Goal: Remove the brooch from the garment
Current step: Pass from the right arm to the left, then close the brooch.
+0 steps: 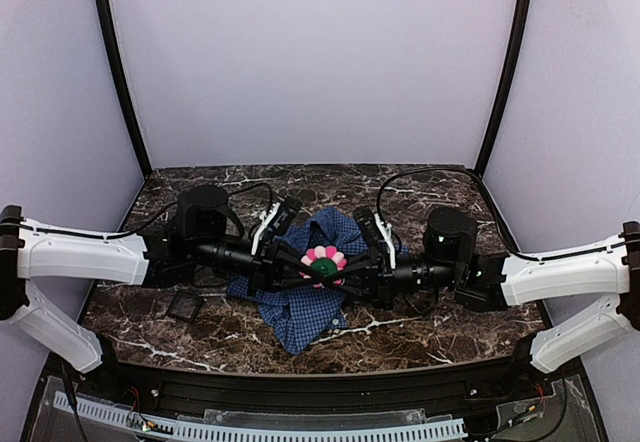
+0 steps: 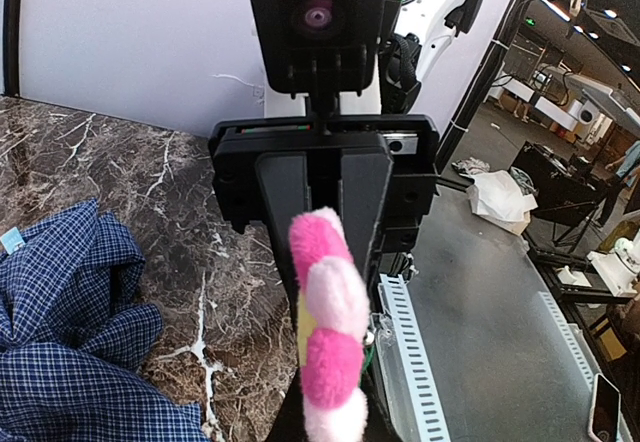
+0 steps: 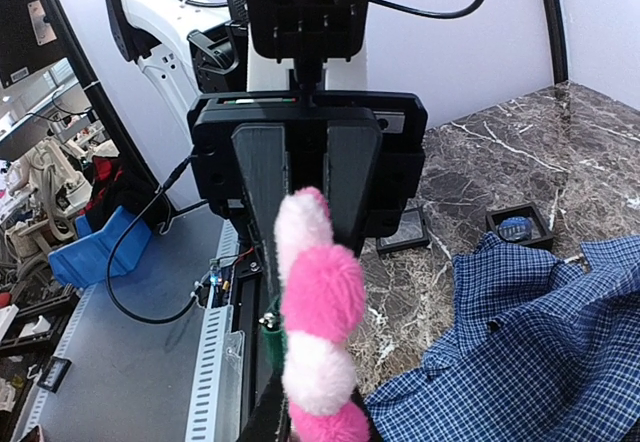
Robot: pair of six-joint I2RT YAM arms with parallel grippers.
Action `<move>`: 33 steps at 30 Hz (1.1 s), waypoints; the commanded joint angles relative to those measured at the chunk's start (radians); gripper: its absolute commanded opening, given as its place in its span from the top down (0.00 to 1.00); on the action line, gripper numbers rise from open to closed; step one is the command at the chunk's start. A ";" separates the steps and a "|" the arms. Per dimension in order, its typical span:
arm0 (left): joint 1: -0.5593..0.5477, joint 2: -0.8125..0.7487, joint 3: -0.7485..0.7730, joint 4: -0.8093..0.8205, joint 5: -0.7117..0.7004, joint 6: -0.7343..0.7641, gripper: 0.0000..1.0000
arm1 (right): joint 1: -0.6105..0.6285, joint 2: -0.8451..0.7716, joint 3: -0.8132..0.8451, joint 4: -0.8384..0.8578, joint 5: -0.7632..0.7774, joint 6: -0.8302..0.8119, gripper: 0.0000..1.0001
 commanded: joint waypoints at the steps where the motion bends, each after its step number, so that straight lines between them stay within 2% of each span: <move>1: -0.004 -0.047 -0.023 0.042 -0.039 -0.014 0.99 | 0.003 -0.014 0.027 -0.062 0.061 -0.027 0.83; 3: -0.005 -0.057 -0.030 0.040 -0.055 -0.019 0.99 | 0.003 -0.038 0.024 -0.090 0.085 -0.034 0.66; 6: -0.005 -0.063 -0.038 0.042 -0.080 -0.032 0.99 | 0.003 -0.091 0.014 -0.133 0.139 -0.050 0.48; 9: -0.005 -0.063 -0.039 0.039 -0.098 -0.051 0.99 | 0.005 -0.142 0.002 -0.170 0.197 -0.065 0.38; 11: -0.004 -0.063 -0.038 0.041 -0.116 -0.066 0.99 | 0.008 -0.161 -0.012 -0.174 0.216 -0.072 0.36; 24: -0.004 -0.055 -0.037 0.081 -0.164 -0.110 0.99 | 0.026 -0.024 -0.029 0.007 0.095 -0.022 0.53; 33: -0.004 -0.046 -0.036 0.087 -0.168 -0.114 0.99 | 0.046 0.047 -0.008 0.065 0.050 -0.009 0.73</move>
